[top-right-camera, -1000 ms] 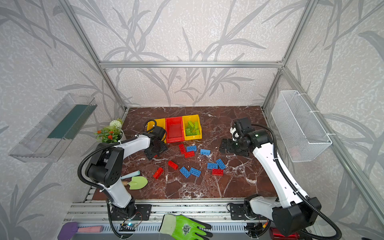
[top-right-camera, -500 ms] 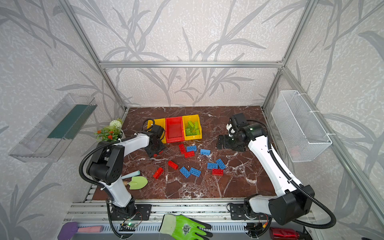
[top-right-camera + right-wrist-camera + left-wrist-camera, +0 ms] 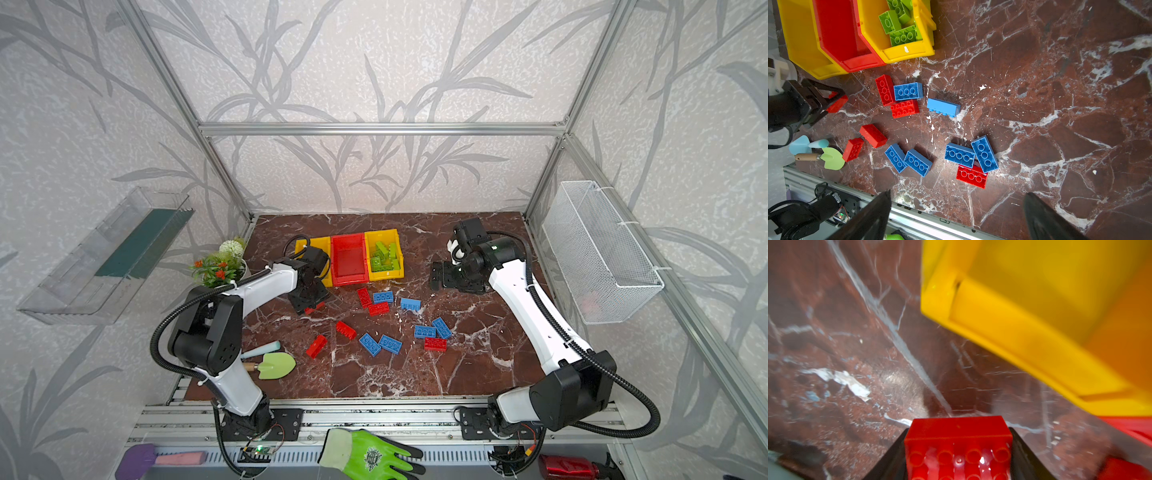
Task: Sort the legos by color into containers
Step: 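Carry the red brick with the left gripper and drop it into the yellow bin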
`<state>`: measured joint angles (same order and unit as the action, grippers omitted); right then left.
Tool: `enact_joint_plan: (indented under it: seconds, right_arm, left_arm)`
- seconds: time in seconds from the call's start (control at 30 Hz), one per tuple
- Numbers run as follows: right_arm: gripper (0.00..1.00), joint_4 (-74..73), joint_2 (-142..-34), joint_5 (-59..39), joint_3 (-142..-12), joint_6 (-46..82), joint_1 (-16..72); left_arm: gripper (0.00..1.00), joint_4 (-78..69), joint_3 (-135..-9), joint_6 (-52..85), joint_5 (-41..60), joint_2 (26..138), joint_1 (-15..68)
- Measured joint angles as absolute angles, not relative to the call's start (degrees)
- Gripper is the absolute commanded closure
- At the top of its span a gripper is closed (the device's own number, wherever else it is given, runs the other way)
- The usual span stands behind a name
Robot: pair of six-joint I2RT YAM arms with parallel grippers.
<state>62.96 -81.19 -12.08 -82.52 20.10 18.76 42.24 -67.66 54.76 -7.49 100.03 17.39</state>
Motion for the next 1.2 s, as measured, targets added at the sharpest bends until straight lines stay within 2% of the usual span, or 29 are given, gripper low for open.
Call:
enact_joint_plan:
  seconds: [0.23,0.47,0.6,0.9,1.03,1.2]
  right_arm:
    - [0.01,61.8,-82.2,-12.0,-82.8,19.9,18.8]
    - [0.01,60.4,-82.5,-11.2,-82.8,20.4,18.8]
    - [0.01,60.4,-83.2,-10.5,-83.6,21.2,18.8]
    - [0.01,60.0,-84.9,-8.8,-85.6,23.0,18.8]
    - [0.01,59.9,-85.3,-8.6,-85.6,24.2,18.8]
    - [0.01,59.7,-85.7,-7.9,-85.6,25.5,19.0]
  left_arm:
    - [0.62,47.0,-83.9,50.5,-11.0,101.4,17.3]
    - [0.62,49.5,-96.3,46.0,-12.1,111.1,15.9]
    - [0.62,50.0,-98.9,44.5,-11.9,116.1,14.6]
    - [0.60,50.9,-103.9,42.1,-10.0,119.6,11.4]
    - [0.53,51.0,-106.2,41.1,-9.0,122.4,10.6]
    - [0.37,52.1,-108.5,40.1,-7.6,124.7,10.3]
